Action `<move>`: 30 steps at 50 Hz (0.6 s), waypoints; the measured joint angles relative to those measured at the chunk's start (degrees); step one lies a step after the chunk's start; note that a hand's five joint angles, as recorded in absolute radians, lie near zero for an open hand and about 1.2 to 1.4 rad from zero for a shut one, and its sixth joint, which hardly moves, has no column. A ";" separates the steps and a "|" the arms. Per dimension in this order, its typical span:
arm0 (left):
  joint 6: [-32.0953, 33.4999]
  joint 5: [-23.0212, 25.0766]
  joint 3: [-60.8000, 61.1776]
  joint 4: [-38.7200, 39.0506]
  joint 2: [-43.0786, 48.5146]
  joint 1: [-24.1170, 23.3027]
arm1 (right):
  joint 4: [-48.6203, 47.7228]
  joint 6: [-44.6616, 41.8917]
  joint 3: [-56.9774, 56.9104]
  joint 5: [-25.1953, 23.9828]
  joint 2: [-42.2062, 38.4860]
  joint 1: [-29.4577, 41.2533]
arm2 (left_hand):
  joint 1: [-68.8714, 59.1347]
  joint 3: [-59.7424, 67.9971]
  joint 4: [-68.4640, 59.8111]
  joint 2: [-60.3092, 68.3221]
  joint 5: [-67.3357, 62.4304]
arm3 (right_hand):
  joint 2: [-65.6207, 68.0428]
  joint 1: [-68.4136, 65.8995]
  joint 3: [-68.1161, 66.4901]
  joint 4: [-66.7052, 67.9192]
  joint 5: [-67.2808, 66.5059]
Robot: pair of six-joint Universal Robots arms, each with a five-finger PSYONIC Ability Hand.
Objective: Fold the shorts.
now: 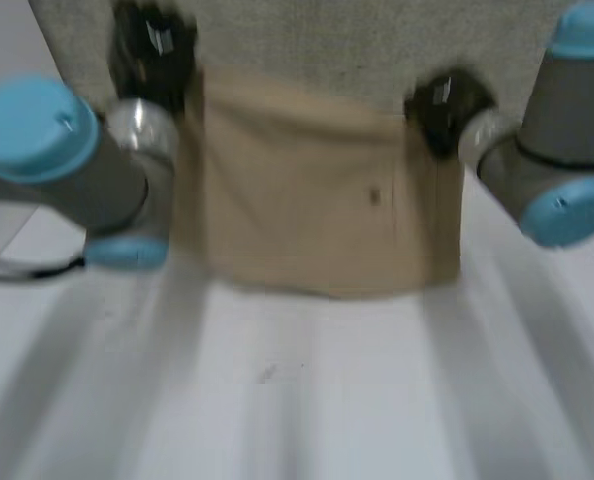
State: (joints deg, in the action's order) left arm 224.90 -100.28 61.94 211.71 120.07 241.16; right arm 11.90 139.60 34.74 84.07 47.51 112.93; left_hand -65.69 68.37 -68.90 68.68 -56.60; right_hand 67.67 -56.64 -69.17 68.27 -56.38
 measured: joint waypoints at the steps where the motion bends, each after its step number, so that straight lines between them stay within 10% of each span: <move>1: 0.31 0.02 -1.55 1.82 -0.04 -0.02 | -2.83 0.21 -2.59 0.34 -0.35 0.11 | 0.00 0.00 0.00 0.00 0.00 | 0.00 0.00 0.00 0.00 0.00; 12: 0.98 -1.31 -7.18 17.88 -2.24 0.08 | -34.32 3.60 -3.99 0.60 4.12 0.35 | 0.00 0.00 0.00 0.00 0.00 | 0.00 0.00 0.00 0.00 -0.29; 30: -6.28 -7.77 21.19 4.34 1.39 -1.25 | -26.83 5.75 22.74 -7.07 -0.78 -0.21 | 0.00 0.12 0.00 0.09 -0.32 | 0.00 0.00 0.00 0.00 -0.30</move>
State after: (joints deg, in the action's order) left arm 218.62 -108.05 83.14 216.05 121.46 239.91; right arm -14.94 145.35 57.48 76.99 46.72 112.72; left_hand -65.69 68.50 -68.90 68.76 -56.92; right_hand 67.67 -56.64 -69.17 68.28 -56.68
